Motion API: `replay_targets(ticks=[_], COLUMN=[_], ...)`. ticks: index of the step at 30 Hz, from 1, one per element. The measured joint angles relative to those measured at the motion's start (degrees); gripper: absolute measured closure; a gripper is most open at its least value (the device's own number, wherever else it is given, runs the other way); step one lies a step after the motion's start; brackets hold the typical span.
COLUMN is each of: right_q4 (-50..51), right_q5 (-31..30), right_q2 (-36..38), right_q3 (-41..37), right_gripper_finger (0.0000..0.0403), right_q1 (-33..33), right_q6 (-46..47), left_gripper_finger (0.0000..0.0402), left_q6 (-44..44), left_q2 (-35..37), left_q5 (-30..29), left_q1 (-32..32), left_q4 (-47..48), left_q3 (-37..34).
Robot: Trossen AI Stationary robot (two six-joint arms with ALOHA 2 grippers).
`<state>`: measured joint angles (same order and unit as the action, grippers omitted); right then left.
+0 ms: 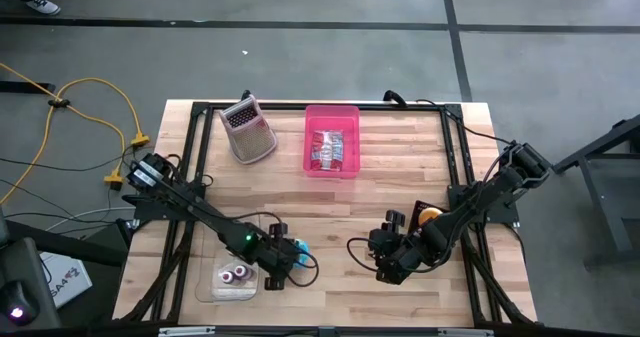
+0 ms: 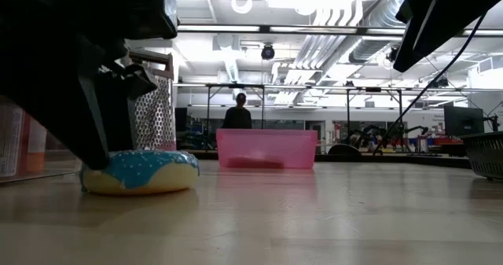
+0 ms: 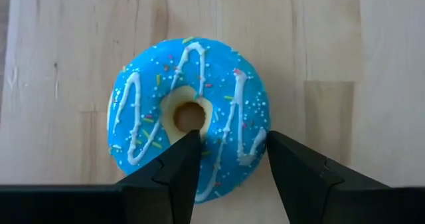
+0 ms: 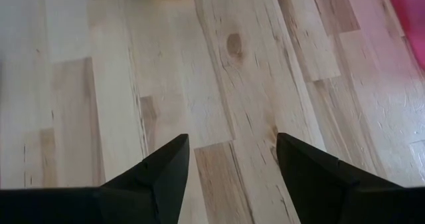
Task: Pick & Place Food Item
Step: Put the light blue donut into the black bin
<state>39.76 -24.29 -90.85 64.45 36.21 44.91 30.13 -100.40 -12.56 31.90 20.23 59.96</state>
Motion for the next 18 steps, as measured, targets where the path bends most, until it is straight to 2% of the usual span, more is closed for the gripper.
replay_targets(ticks=[14, 18], right_q4=[-0.2, -0.2], right_q5=[0.0, 0.0], right_q2=[0.0, 0.0], right_q3=[0.0, 0.0], right_gripper_finger=[0.0188, 0.0188], right_q1=[0.0, 0.0], right_q6=[0.0, 0.0], left_gripper_finger=[0.0233, 0.0253], left_q6=[-3.2, -3.3], left_q2=[-1.1, -1.1], left_q5=[-0.7, 0.0], left_q1=[-0.6, -0.6], left_q4=[-0.1, -0.1], left_q3=[0.0, 0.0])
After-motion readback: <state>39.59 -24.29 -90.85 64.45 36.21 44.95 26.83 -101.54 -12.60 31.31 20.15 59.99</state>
